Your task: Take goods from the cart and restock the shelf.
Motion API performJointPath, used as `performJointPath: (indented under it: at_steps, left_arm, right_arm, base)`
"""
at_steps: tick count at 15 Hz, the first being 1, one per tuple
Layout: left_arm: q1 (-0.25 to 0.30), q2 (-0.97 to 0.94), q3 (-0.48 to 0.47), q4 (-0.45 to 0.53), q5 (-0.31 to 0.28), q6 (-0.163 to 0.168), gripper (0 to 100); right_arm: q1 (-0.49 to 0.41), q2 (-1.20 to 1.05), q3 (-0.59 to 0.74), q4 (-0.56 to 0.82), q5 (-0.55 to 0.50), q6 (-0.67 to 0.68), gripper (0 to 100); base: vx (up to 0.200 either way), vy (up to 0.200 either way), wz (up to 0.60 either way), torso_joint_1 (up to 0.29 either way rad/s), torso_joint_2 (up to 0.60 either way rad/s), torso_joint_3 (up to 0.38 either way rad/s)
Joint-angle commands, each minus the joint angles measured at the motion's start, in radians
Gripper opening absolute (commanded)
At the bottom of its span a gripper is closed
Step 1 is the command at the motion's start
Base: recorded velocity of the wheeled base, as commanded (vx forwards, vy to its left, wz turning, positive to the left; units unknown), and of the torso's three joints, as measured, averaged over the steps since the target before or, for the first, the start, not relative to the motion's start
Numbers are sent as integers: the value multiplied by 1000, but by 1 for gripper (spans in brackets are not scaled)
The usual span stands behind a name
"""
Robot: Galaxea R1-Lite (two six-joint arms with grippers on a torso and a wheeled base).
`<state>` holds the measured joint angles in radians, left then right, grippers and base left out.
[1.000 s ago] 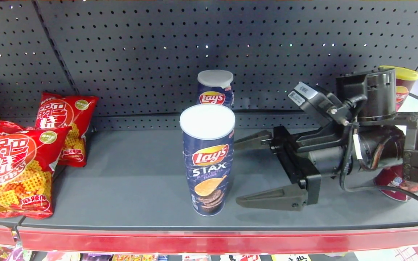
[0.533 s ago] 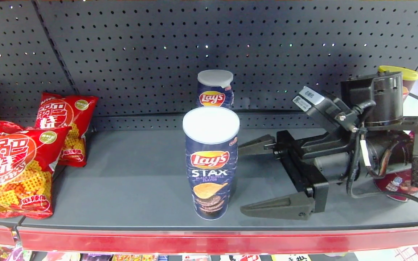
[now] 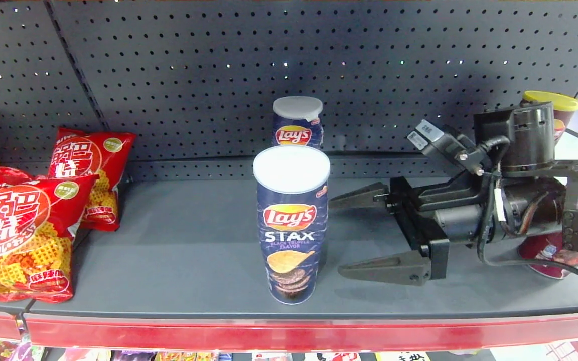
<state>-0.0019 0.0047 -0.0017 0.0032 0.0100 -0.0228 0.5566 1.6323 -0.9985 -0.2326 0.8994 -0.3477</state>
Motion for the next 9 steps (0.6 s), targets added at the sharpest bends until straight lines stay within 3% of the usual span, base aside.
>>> performJointPath:
  at_steps: [1, 4, 9]
  left_arm:
    - [0, 1, 0, 0, 1, 0, 100]
    - [0, 1, 0, 0, 1, 0, 100]
    - [0, 1, 0, 0, 1, 0, 100]
  right_arm:
    - [-44, -25, 11, 1, 1, 1, 100]
    - [-126, -147, 84, -2, 0, 19, 100]
    - [-216, -525, 195, -5, -65, 197, 100]
  base:
    - [0, 0, 0, 0, 0, 0]
    - [0, 0, 0, 0, 0, 0]
    - [0, 0, 0, 0, 0, 0]
